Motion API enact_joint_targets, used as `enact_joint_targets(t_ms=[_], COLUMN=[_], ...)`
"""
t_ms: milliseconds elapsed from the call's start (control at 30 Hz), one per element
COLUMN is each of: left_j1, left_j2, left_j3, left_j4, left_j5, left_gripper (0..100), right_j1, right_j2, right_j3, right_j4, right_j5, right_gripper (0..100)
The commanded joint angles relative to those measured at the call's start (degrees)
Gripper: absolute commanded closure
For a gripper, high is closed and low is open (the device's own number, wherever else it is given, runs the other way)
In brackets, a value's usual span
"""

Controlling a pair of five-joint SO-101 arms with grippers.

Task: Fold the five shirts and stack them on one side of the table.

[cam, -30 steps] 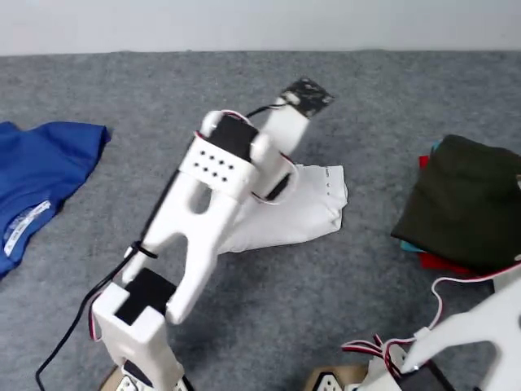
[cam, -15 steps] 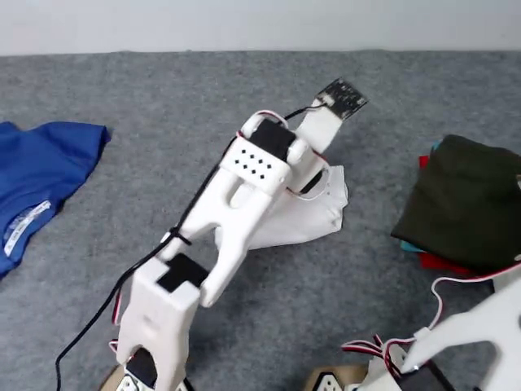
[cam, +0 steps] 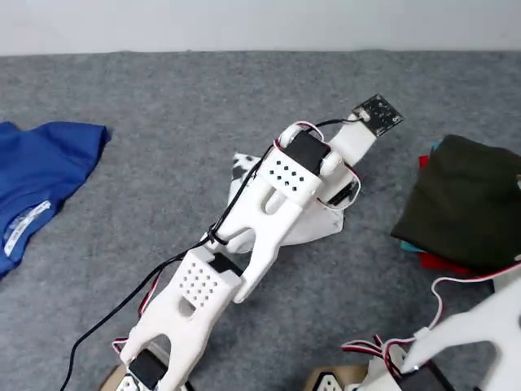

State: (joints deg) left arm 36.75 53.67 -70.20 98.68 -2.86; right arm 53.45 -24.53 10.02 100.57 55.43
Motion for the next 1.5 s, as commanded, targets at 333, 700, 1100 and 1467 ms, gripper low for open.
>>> enact_joint_targets(t_ms=[333, 700, 1100, 1467], left_j1=[-9.8, -13.2, 0.6, 11.3], left_j2=[-11.0, -0.2, -3.2, -21.6], left_j3=[0.8, 11.4, 13.1, 33.2], left_j4=[1.9, -0.4, 2.0, 1.9], left_j5=[-5.5, -8.8, -11.6, -11.9], left_gripper=[96, 99, 99, 99], right_j1=[0.7, 0.7, 0.7, 0.5], right_j2=[-2.2, -2.3, -2.4, -2.4], right_j3=[-0.4, 3.7, 3.5, 3.5], right_j4=[1.9, 1.8, 1.7, 1.5], right_j5=[0.3, 0.3, 0.5, 0.5], right_gripper=[95.5, 95.6, 95.7, 95.5])
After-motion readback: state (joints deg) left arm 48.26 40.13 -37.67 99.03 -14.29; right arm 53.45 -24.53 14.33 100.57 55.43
